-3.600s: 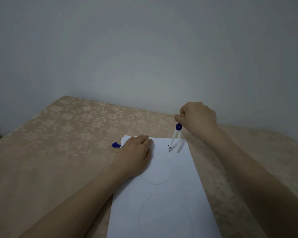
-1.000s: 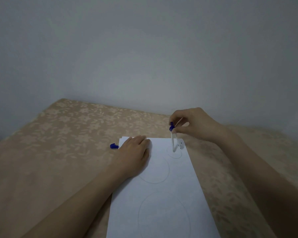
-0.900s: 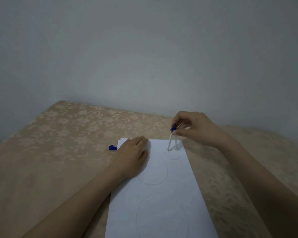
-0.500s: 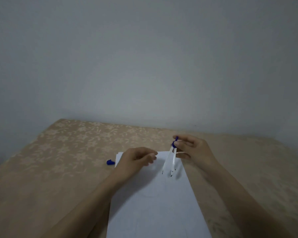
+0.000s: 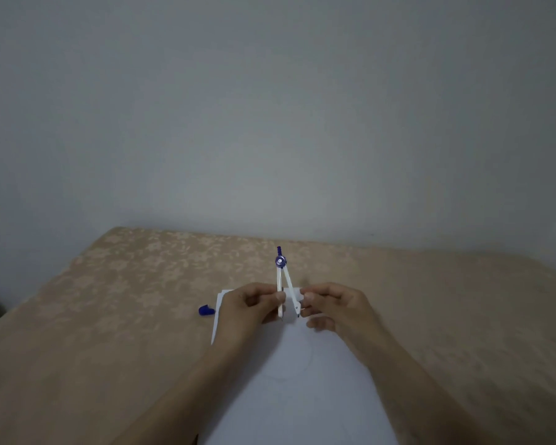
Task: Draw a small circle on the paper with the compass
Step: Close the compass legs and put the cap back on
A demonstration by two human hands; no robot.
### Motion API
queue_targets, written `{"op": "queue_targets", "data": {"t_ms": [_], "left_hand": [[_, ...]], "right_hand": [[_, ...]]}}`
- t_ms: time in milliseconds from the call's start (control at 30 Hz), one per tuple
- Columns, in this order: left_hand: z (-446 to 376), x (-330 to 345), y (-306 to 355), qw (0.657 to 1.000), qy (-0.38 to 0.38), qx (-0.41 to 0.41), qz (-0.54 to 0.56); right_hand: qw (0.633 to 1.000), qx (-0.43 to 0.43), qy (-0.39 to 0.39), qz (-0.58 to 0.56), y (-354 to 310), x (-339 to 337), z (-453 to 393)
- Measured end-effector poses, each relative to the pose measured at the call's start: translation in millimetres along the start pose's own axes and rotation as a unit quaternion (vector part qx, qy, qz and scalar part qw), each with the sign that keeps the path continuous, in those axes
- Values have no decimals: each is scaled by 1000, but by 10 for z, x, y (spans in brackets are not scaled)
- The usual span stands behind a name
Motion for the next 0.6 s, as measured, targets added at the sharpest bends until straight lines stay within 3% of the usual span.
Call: {"op": "queue_targets", "data": {"t_ms": [300, 600], "left_hand": [[8, 37, 33, 999, -20, 27, 2], [7, 54, 18, 998, -52, 31, 2]], "right_hand": [[996, -6, 4, 87, 47, 46, 12], [996, -20, 42, 71, 70, -45, -34]]}}
Point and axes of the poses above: each hand's wrist, its own z-axis away from the middle knuckle, its own x-axis out of the palm, y = z × x, the point moved 10 cm from there along -z, towards the middle knuckle, and after that the axes turned 14 degrees about x, right-handed, at the moved point
